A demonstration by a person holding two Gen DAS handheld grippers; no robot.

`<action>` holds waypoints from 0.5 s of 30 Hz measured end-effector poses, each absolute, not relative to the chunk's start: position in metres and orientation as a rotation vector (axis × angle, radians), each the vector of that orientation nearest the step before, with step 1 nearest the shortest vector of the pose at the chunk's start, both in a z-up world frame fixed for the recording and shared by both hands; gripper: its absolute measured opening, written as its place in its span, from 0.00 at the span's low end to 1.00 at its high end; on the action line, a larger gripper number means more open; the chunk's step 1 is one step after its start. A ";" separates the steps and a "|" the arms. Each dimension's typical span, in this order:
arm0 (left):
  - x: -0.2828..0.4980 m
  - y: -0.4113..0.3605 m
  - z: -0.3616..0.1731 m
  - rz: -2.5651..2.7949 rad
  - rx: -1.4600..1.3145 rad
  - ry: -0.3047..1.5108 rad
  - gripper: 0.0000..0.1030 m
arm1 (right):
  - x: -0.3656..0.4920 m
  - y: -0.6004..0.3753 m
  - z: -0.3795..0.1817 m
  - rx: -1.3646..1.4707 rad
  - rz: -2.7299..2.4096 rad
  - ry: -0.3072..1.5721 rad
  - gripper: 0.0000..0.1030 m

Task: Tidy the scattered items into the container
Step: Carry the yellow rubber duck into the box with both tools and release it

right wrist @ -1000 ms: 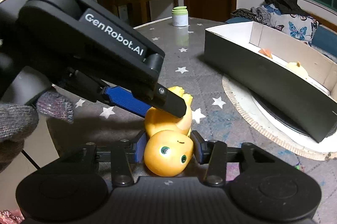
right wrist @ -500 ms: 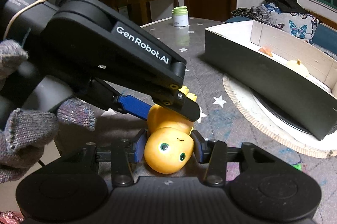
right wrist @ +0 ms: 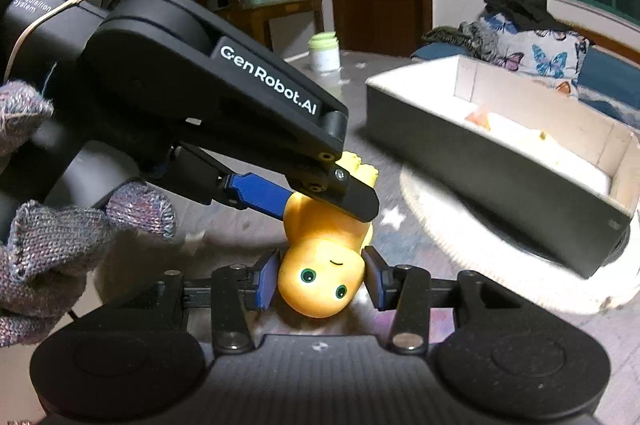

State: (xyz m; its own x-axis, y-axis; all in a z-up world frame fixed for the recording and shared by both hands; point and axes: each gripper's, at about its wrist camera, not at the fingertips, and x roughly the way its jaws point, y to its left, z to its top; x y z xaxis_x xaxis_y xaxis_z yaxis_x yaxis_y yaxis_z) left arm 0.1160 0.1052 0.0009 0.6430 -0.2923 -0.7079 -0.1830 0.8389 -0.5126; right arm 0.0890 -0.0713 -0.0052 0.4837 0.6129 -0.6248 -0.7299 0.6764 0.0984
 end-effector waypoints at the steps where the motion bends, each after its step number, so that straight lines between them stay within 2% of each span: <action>1: 0.120 0.105 0.005 -0.070 -0.587 0.875 0.44 | 0.093 -0.071 -0.001 -0.185 0.817 0.667 0.43; 15: 0.207 0.076 0.057 -0.170 -0.496 0.780 0.43 | 0.162 -0.084 0.045 -0.100 0.689 0.534 0.42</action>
State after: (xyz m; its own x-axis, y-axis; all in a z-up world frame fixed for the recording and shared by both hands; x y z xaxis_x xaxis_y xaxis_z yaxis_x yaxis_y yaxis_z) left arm 0.2065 0.0756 0.0570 0.7044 -0.3257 -0.6307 -0.0336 0.8723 -0.4879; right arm 0.1624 -0.0844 0.0448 0.6438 0.5792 -0.5000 -0.6291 0.7727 0.0850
